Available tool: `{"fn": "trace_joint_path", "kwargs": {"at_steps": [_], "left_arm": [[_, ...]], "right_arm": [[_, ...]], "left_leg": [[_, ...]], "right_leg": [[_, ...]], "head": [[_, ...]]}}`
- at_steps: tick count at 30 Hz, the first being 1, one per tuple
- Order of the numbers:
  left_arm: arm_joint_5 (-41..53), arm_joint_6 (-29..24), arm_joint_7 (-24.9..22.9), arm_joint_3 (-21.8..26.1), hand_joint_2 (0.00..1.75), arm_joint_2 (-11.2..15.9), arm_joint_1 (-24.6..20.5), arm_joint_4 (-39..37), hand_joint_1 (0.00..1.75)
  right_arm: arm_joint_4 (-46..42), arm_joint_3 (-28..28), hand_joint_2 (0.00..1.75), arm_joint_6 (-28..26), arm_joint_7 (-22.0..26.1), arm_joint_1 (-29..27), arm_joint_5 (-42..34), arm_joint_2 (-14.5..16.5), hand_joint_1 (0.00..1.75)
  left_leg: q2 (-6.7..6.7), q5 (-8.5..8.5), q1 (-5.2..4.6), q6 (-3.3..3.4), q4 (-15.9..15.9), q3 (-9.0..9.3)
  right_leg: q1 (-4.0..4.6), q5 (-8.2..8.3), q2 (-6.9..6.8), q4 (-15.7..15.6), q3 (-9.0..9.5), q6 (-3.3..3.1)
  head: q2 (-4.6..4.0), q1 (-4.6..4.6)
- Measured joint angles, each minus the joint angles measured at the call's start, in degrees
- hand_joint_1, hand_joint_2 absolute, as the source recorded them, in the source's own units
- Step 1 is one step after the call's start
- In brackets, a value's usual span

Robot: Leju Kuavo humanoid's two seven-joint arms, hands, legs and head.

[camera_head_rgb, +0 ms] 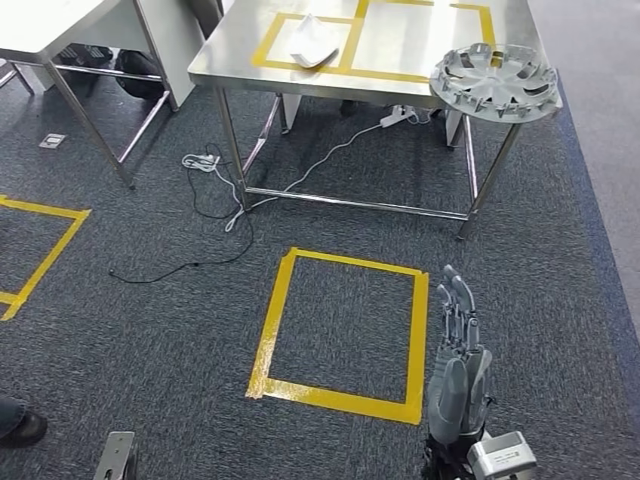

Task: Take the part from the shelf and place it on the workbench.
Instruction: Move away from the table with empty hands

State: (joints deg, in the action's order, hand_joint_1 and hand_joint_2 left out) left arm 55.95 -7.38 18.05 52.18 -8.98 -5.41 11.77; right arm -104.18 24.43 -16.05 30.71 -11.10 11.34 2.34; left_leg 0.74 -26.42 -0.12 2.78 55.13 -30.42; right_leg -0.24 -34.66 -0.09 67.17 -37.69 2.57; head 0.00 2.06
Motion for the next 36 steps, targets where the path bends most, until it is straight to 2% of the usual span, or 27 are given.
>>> {"fn": "trace_joint_path", "kwargs": {"at_steps": [1, 2, 3, 4, 5, 6, 7, 8, 9, 11, 12, 13, 15, 16, 17, 18, 19, 20, 22, 24, 26, 28, 30, 32, 33, 34, 36], "left_arm": [[0.00, -0.01, 0.00, 0.01, 0.00, 0.01, 0.01, -0.01, 0.00], [0.01, -0.01, 0.00, 0.01, 0.00, 0.02, 0.01, -0.01, 0.00], [0.03, 0.00, 0.00, 0.01, 0.00, 0.00, 0.00, -0.01, 0.00], [0.05, 0.01, 0.00, 0.01, 0.00, -0.03, 0.00, -0.01, 0.00], [0.08, 0.01, 0.00, 0.01, 0.00, -0.07, -0.02, -0.01, 0.00], [0.10, 0.01, 0.00, 0.02, 0.00, -0.09, -0.02, 0.00, 0.00], [0.12, 0.01, 0.00, 0.03, 0.00, -0.11, -0.01, 0.01, 0.00], [0.17, 0.00, 0.01, 0.05, 0.00, -0.11, -0.01, 0.01, 0.00], [0.24, -0.01, 0.02, 0.08, 0.00, -0.11, -0.01, 0.01, 0.00], [0.40, -0.01, 0.09, 0.18, 0.00, 0.00, 0.05, 0.01, 0.00], [0.45, -0.02, 0.12, 0.23, 0.00, 0.03, 0.12, 0.00, 0.00], [0.49, -0.03, 0.15, 0.27, 0.00, 0.05, 0.17, -0.01, 0.00], [0.58, -0.10, 0.17, 0.31, 0.00, 0.01, 0.18, -0.01, 0.00], [0.65, -0.14, 0.17, 0.32, 0.00, 0.02, 0.16, -0.01, 0.00], [0.73, -0.17, 0.17, 0.34, 0.00, 0.04, 0.16, -0.01, 0.00], [0.79, -0.18, 0.17, 0.37, 0.00, 0.04, 0.16, 0.00, 0.00], [0.84, -0.18, 0.17, 0.42, 0.00, 0.04, 0.15, 0.01, 0.00], [0.86, -0.18, 0.17, 0.48, 0.00, 0.04, 0.15, 0.01, 0.00], [0.87, -0.19, 0.21, 0.59, 0.00, 0.05, 0.06, 0.01, 0.00], [0.89, -0.20, 0.25, 0.67, 0.00, 0.05, -0.01, 0.01, 0.00], [0.89, -0.20, 0.27, 0.74, 0.00, 0.04, 0.06, 0.00, 0.00], [0.88, -0.23, 0.30, 0.81, 0.00, -0.02, 0.11, 0.00, 0.00], [0.88, -0.27, 0.33, 0.85, 0.00, -0.03, 0.08, 0.01, 0.00], [0.90, -0.27, 0.33, 0.88, 0.00, 0.01, 0.11, 0.00, 0.00], [0.90, -0.27, 0.33, 0.90, 0.00, 0.03, 0.13, 0.00, 0.00], [0.90, -0.27, 0.33, 0.91, 0.00, 0.02, 0.15, 0.00, 0.00], [0.91, -0.27, 0.33, 0.93, 0.00, -0.05, 0.12, 0.00, 0.00]], "right_arm": [[0.01, 0.00, 0.00, -0.08, -0.01, -0.02, 0.01, 0.00, 0.00], [0.01, 0.01, 0.00, -0.19, -0.01, -0.04, 0.05, 0.00, 0.00], [0.01, 0.00, 0.00, -0.35, -0.01, -0.04, 0.13, 0.00, 0.00], [0.01, -0.01, 0.00, -0.52, -0.01, -0.03, 0.22, 0.00, 0.00], [0.00, -0.02, 0.00, -0.69, -0.01, -0.01, 0.32, 0.00, 0.00], [-0.02, -0.02, 0.00, -0.85, -0.01, 0.05, 0.42, 0.00, 0.00], [-0.05, -0.02, 0.00, -0.98, 0.01, 0.11, 0.53, 0.00, 0.00], [-0.09, -0.01, 0.00, -1.09, 0.02, 0.12, 0.68, 0.00, 0.00], [-0.13, 0.00, 0.00, -1.20, 0.03, 0.11, 0.91, 0.00, 0.00], [-0.14, 0.02, 0.00, -1.43, 0.05, 0.03, 1.43, 0.00, 0.00], [-0.14, 0.04, 0.00, -1.56, 0.04, 0.02, 1.71, 0.00, 0.00], [-0.13, 0.06, 0.00, -1.67, 0.03, 0.03, 1.96, 0.00, 0.00], [-0.13, 0.10, 0.00, -1.79, -0.03, 0.01, 2.34, 0.00, 0.00], [-0.12, 0.11, 0.00, -1.80, -0.05, 0.00, 2.44, 0.00, 0.00], [-0.11, 0.12, 0.00, -1.81, -0.09, 0.00, 2.46, 0.00, 0.00], [-0.11, 0.12, 0.00, -1.80, -0.12, 0.00, 2.47, 0.00, 0.00], [-0.10, 0.12, 0.00, -1.80, -0.16, 0.00, 2.47, 0.00, 0.00], [-0.10, 0.13, 0.00, -1.79, -0.17, 0.01, 2.47, 0.00, 0.00], [-0.11, 0.14, 0.00, -1.76, -0.19, 0.02, 2.47, 0.00, 0.00], [-0.13, 0.16, 0.00, -1.73, -0.19, 0.08, 2.48, 0.00, 0.00], [-0.14, 0.19, 0.00, -1.71, -0.19, 0.15, 2.50, 0.00, 0.00], [-0.15, 0.19, 0.00, -1.69, -0.19, 0.18, 2.50, 0.00, 0.00], [-0.13, 0.19, 0.00, -1.67, -0.23, 0.06, 2.48, -0.01, 0.00], [-0.07, 0.19, 0.00, -1.64, -0.27, -0.07, 2.41, -0.02, 0.00], [-0.05, 0.18, 0.00, -1.63, -0.27, -0.07, 2.39, -0.01, 0.00], [-0.03, 0.17, 0.00, -1.62, -0.27, -0.06, 2.38, -0.02, 0.00], [-0.02, 0.17, 0.00, -1.61, -0.27, -0.01, 2.39, -0.01, 0.00]], "left_leg": [[0.06, 0.69, -0.03, -0.05, 0.11, -0.96], [0.12, 1.36, -0.03, -0.12, 0.26, -1.94], [0.17, 2.01, -0.02, -0.23, 0.48, -2.96], [0.20, 2.63, 0.02, -0.39, 0.78, -4.03], [0.20, 3.20, 0.04, -0.59, 1.16, -4.99], [0.18, 3.69, -0.01, -0.85, 1.63, -5.88], [0.16, 4.23, -0.08, -1.13, 2.05, -6.56], [0.14, 4.81, -0.14, -1.40, 2.30, -6.97], [0.13, 5.34, -0.17, -1.69, 2.35, -7.26], [0.02, 5.85, -0.01, -2.34, 2.32, -7.70], [-0.06, 4.68, 0.09, -2.73, 2.97, -8.05], [-0.14, 2.43, 0.20, -3.14, 4.64, -8.57], [-0.19, -3.59, 0.45, -3.86, 11.07, -9.86], [-0.19, -5.43, 0.57, -4.13, 14.86, -10.39], [-0.18, -5.76, 0.67, -4.32, 17.70, -10.49], [-0.17, -4.88, 0.76, -4.41, 18.92, -9.94], [-0.07, -3.27, 0.83, -4.40, 17.90, -8.40], [0.30, -1.75, 0.88, -4.28, 14.82, -5.94], [1.87, -0.96, 0.61, -3.69, 6.59, -0.41], [2.65, -1.81, 0.20, -2.90, 2.09, 1.90], [1.76, -2.10, 0.25, -2.04, 0.83, 1.73], [0.76, -1.76, 0.47, -1.14, 0.08, 1.42], [-0.23, -1.05, 0.34, -0.47, 0.09, 0.62], [-1.33, -0.44, -0.10, -0.17, 0.20, -0.22], [-1.96, -0.18, -0.32, -0.11, 0.29, -0.56], [-2.63, 0.02, -0.52, -0.10, 0.39, -0.82], [-3.95, 0.34, -0.79, -0.19, 0.63, -1.18]], "right_leg": [[-0.04, -1.43, -0.01, 3.37, -0.37, 0.15], [-0.06, -1.33, -0.01, 5.53, -0.17, 0.30], [-0.10, 0.02, -0.01, 6.07, 0.74, 0.40], [-0.15, 2.00, -0.02, 4.55, 2.62, 0.45], [-0.24, 3.43, -0.02, 1.23, 5.42, 0.46], [-0.28, 3.74, -0.02, -3.33, 8.84, 0.41], [-0.29, 3.13, 0.02, -7.70, 11.85, 0.12], [-0.22, 2.20, 0.07, -10.79, 13.66, -0.24], [-0.07, 1.51, 0.13, -12.46, 14.36, -0.68], [-0.07, 1.93, -0.05, -12.68, 13.22, -1.89], [-0.14, 2.40, -0.25, -12.70, 12.69, -2.51], [-0.25, 3.02, -0.51, -12.73, 12.09, -3.05], [-0.28, 4.15, -1.10, -12.68, 10.91, -3.49], [-0.27, 4.65, -1.52, -12.62, 10.29, -3.48], [-0.26, 5.10, -2.00, -12.53, 9.77, -3.43], [-0.27, 5.52, -2.52, -12.40, 9.28, -3.33], [-0.27, 5.88, -3.05, -12.21, 8.85, -3.20], [-0.28, 6.16, -3.57, -12.01, 8.53, -3.04], [-0.07, 6.51, -4.67, -11.63, 7.98, -2.61], [0.15, 6.87, -5.82, -11.42, 7.64, -2.00], [0.14, 6.95, -6.38, -11.16, 7.17, -1.34], [0.01, 4.95, -4.08, -8.76, 5.78, -0.84], [-0.08, 0.78, -1.01, -1.63, 2.67, -0.63], [-0.03, -1.87, -0.17, 5.27, -0.13, -0.75], [0.02, -1.53, -0.08, 5.78, -0.14, -0.94], [0.11, -0.14, 0.10, 3.85, 1.08, -1.25], [0.30, 3.50, 1.83, -4.18, 5.57, -2.17]], "head": [[0.00, 0.05], [0.00, 0.06], [0.00, 0.07], [0.00, 0.06], [0.00, 0.07], [0.00, 0.08], [0.00, 0.03], [0.00, 0.00], [0.00, -0.05], [0.00, -0.08], [0.00, -0.19], [0.00, -0.35], [0.00, -0.66], [0.00, -0.73], [0.00, -0.74], [0.00, -0.77], [0.00, -0.79], [0.00, -0.80], [0.00, -0.79], [0.00, -0.82], [0.00, -0.83], [0.00, -0.65], [0.00, -0.41], [0.00, -0.32], [0.00, -0.32], [0.00, -0.32], [0.00, -0.33]]}}
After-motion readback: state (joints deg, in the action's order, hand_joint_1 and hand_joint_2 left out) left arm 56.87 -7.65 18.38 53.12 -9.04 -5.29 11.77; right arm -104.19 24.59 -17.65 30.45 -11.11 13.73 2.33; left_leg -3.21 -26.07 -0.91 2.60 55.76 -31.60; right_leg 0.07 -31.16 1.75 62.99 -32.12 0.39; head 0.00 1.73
